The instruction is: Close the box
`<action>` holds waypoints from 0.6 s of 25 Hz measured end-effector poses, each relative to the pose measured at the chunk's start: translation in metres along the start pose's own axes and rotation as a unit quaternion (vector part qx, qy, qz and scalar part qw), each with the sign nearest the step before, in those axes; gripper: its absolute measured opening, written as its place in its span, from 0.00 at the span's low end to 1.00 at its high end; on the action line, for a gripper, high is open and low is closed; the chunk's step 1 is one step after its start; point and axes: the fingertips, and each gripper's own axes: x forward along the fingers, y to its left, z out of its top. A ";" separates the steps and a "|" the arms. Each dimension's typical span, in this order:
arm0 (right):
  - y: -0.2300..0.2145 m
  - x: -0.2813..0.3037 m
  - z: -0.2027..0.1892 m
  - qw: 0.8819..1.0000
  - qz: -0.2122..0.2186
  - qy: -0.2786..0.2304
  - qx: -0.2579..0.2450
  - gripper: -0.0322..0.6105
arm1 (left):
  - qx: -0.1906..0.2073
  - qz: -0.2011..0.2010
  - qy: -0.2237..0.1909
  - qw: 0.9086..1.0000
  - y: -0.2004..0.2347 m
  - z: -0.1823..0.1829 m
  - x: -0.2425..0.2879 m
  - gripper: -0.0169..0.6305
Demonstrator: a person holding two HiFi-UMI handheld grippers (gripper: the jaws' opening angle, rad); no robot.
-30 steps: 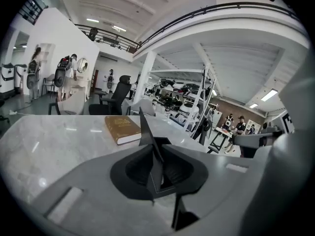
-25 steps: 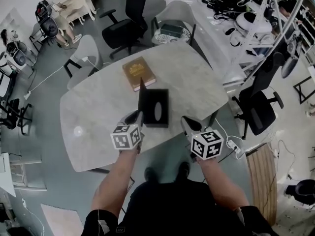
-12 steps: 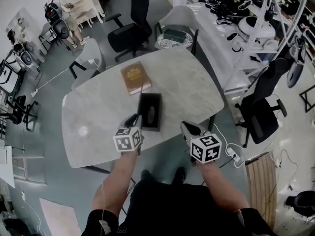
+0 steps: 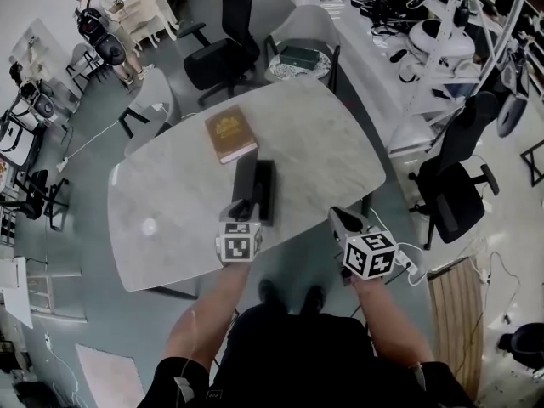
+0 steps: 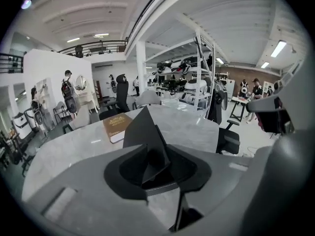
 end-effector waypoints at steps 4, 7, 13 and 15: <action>-0.005 -0.002 0.002 1.000 -0.007 -0.005 -0.001 0.06 | 0.037 0.000 0.015 0.999 -0.008 -0.002 0.004 0.23; -0.001 0.000 -0.001 1.000 -0.008 -0.007 0.007 0.06 | 0.055 -0.005 0.022 0.998 -0.011 -0.005 0.009 0.25; 0.005 0.000 -0.009 1.000 -0.008 -0.002 -0.004 0.06 | 0.067 -0.010 0.041 0.997 -0.022 -0.016 0.020 0.28; 0.006 0.001 -0.012 1.000 -0.010 0.000 -0.003 0.06 | 0.079 -0.013 0.044 0.996 -0.023 -0.017 0.023 0.29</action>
